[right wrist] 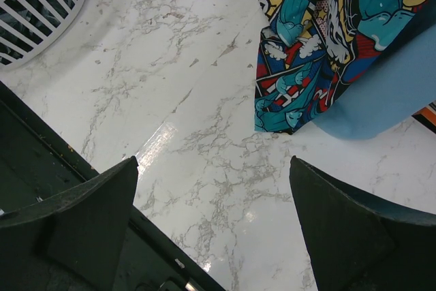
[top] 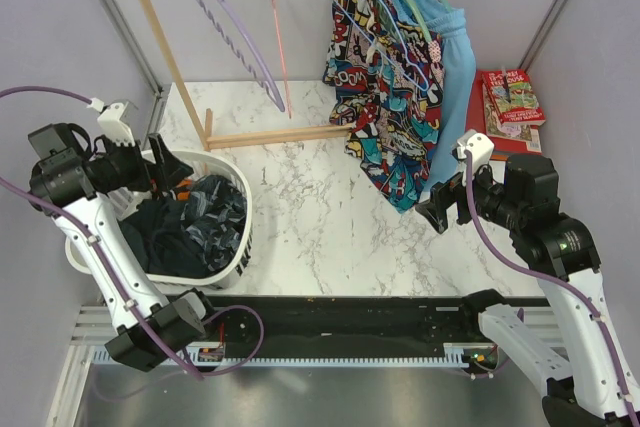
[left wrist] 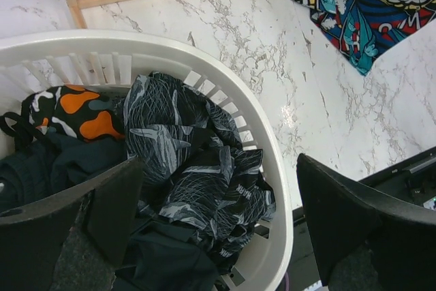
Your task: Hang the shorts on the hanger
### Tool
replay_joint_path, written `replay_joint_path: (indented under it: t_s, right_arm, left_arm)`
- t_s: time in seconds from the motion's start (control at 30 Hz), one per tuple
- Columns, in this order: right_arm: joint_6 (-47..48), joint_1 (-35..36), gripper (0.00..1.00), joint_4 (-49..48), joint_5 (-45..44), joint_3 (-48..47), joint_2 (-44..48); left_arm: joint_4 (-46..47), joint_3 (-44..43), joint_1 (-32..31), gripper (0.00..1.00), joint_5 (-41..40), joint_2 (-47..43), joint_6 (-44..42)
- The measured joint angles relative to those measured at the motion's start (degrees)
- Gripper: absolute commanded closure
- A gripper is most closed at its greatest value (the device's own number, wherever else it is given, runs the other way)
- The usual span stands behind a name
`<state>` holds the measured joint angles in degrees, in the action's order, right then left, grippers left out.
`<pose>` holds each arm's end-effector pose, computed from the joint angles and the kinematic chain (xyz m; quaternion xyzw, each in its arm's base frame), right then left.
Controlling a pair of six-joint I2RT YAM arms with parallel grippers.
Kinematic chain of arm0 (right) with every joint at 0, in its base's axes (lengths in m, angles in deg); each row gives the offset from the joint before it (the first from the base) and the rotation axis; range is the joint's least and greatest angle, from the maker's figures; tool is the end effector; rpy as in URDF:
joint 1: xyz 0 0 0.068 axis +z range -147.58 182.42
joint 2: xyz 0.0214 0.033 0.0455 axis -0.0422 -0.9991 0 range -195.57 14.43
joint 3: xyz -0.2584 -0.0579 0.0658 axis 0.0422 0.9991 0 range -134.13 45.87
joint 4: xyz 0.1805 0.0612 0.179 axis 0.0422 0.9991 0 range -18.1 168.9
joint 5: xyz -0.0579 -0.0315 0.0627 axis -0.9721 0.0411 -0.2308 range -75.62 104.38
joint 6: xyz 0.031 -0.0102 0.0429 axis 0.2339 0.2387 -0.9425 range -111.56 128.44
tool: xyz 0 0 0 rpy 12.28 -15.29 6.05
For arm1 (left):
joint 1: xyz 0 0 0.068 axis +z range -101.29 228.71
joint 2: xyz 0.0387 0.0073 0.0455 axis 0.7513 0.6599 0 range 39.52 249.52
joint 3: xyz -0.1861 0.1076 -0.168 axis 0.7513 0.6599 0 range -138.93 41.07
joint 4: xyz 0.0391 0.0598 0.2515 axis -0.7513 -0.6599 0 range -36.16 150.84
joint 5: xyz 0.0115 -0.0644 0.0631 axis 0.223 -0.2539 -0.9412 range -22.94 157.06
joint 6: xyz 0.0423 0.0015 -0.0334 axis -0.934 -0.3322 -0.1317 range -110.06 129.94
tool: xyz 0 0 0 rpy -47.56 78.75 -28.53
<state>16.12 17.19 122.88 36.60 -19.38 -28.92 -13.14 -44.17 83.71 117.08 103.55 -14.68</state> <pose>0.1189 0.0452 0.3899 -0.2605 0.8106 0.1965 0.4862 0.1547 0.0750 0.4183 0.0567 0.8675 -0.2037 0.4502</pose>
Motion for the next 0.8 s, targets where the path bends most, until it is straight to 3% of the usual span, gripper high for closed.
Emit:
replay_joint_path:
  t_s: [0.4,0.63,0.8]
  right_arm:
    - [0.02,0.00,0.02,0.04,0.24,0.00,-1.33]
    - [0.04,0.00,0.02,0.04,0.48,-0.02,-3.50]
    - [0.04,-0.04,0.02,0.04,1.01,-0.02,-4.00]
  left_arm:
    - [-2.40,-8.59,-0.70,0.01,-2.78,6.82,-14.67]
    - [-2.60,2.19,-4.11,0.00,-9.64,6.60,-23.78]
    - [-2.54,9.84,-10.08,0.00,-11.17,6.54,-26.51]
